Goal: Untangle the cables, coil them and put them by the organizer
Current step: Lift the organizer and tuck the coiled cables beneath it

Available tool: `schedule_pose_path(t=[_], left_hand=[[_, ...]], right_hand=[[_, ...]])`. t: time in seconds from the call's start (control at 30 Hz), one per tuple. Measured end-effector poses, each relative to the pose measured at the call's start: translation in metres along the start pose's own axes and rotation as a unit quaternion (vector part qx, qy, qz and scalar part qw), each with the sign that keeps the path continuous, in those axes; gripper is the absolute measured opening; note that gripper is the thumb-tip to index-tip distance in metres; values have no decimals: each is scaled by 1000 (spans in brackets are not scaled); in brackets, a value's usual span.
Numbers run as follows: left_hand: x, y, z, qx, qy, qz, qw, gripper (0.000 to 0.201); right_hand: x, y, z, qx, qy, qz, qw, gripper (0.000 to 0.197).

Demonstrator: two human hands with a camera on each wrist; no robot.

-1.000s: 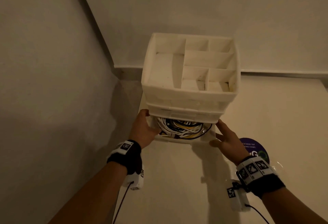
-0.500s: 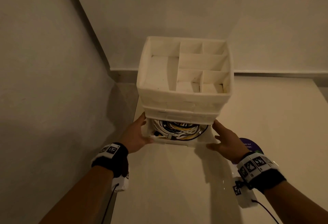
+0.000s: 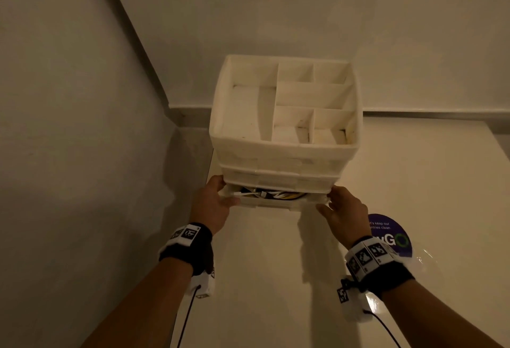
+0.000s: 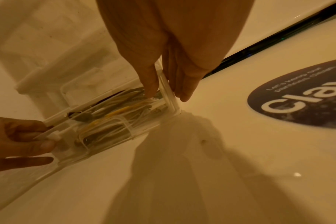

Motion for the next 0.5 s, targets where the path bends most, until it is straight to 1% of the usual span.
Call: schedule_pose_path(t=[0.03, 0.1, 0.13, 0.17, 0.27, 0.33, 0.4, 0.5], left_hand=[[-1, 2, 2, 10, 7, 6, 1000, 47], [-5, 11, 10, 39, 16, 30, 999, 67], [-6, 18, 13, 44, 7, 49, 998, 77], [-7, 24, 15, 33, -7, 72, 997, 82], [-11, 38, 15, -51, -57, 111, 991, 87], [-19, 42, 16, -96, -94, 112, 985, 88], [-23, 43, 19, -116, -132, 99, 979, 85], [-24, 40, 14, -121, -152, 104, 975, 86]], right_hand=[[-1, 0, 0, 3, 5, -9, 1000, 50], [-1, 0, 2, 8, 8, -16, 1000, 52], [0, 0, 3, 8, 6, -13, 1000, 52], [1, -1, 4, 8, 6, -11, 1000, 52], [3, 1, 6, 1, 8, -12, 1000, 51], [3, 2, 7, 0, 14, -15, 1000, 51], [4, 2, 8, 0, 17, -17, 1000, 51], [4, 1, 7, -4, 13, -10, 1000, 48]])
Point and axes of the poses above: each hand's wrist, its own z-axis away from the middle knuckle, its own y-axis out of the palm, x = y × z, the point moved 7 cm from there along -z, towards the middle knuckle, and after that the axes turned 2 degrees about z, right-handed, at the moved point
